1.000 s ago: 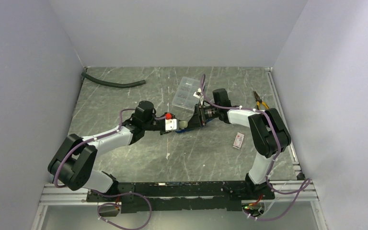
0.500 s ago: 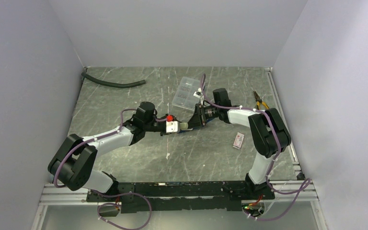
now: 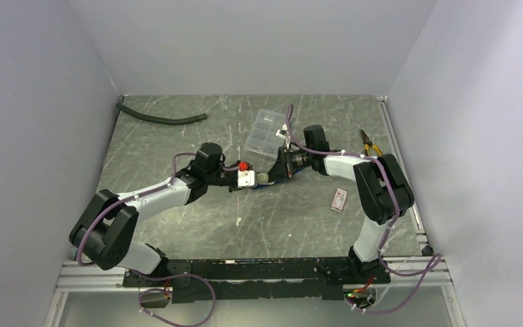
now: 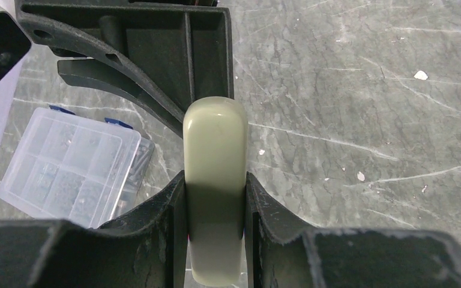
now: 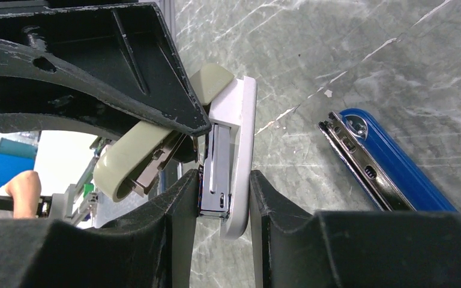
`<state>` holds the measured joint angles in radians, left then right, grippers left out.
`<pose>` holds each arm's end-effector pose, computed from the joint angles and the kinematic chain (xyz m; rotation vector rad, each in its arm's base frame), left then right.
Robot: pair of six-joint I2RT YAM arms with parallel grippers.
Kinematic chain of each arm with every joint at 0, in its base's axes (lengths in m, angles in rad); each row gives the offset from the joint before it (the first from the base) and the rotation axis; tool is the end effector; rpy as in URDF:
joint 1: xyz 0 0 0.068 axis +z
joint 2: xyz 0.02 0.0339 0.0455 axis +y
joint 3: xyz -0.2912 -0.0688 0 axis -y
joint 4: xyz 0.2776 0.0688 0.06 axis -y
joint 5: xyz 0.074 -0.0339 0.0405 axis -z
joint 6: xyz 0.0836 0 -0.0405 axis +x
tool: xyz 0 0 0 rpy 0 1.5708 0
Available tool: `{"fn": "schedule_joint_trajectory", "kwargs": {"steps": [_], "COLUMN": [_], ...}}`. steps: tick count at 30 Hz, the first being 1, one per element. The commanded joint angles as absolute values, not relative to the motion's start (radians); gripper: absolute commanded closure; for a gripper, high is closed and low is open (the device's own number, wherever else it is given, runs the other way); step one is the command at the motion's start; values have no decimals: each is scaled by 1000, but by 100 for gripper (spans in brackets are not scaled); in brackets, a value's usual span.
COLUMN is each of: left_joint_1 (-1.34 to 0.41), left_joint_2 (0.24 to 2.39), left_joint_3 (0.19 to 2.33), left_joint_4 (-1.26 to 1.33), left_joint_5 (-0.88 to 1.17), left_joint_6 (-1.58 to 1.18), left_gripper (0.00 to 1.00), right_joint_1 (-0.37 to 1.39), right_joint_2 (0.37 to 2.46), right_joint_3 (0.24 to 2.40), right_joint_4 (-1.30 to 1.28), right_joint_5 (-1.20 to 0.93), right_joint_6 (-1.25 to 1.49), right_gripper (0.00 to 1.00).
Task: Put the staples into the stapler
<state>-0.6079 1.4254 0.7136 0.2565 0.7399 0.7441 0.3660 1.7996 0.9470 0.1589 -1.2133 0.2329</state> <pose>0.2544 -0.2457 0.2060 1.5491 1.1959 -0.6552 0.3392 0.2139 0.1615 -0.8219 2.0505 1.6835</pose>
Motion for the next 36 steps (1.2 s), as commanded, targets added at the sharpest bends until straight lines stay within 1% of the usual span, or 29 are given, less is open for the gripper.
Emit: {"fn": "schedule_joint_trajectory", "kwargs": {"steps": [1, 4, 6, 9, 12, 14, 17, 22, 28, 31, 36], "left_joint_1": [-630, -650, -662, -675, -687, -693, -696, -696, -684, -646, -533], "left_joint_2": [1461, 1492, 1509, 1529, 1532, 1526, 1511, 1469, 1417, 1386, 1323], "left_joint_3": [828, 875, 900, 925, 940, 939, 932, 908, 895, 847, 706], "left_joint_4": [205, 158, 127, 114, 94, 82, 65, 62, 34, 91, 323], "left_joint_5": [762, 761, 753, 733, 709, 684, 663, 655, 698, 756, 968], "left_joint_6": [744, 741, 745, 742, 752, 762, 782, 805, 801, 757, 610], "left_gripper": [61, 43, 36, 31, 31, 34, 42, 70, 87, 90, 92], "right_joint_1": [369, 369, 369, 368, 368, 368, 365, 360, 339, 328, 299], "right_joint_2": [1743, 1741, 1740, 1738, 1741, 1741, 1745, 1753, 1749, 1723, 1655], "right_joint_3": [945, 945, 944, 939, 939, 940, 945, 964, 950, 918, 830], "right_joint_4": [202, 197, 195, 198, 196, 191, 181, 104, 82, 102, 194], "right_joint_5": [-1249, -1247, -1246, -1242, -1241, -1237, -1234, -1181, -1122, -1113, -1127], "right_joint_6": [225, 220, 217, 216, 214, 211, 204, 142, 109, 109, 140], "right_gripper": [100, 100, 100, 100, 100, 100, 100, 100, 100, 100, 100]}}
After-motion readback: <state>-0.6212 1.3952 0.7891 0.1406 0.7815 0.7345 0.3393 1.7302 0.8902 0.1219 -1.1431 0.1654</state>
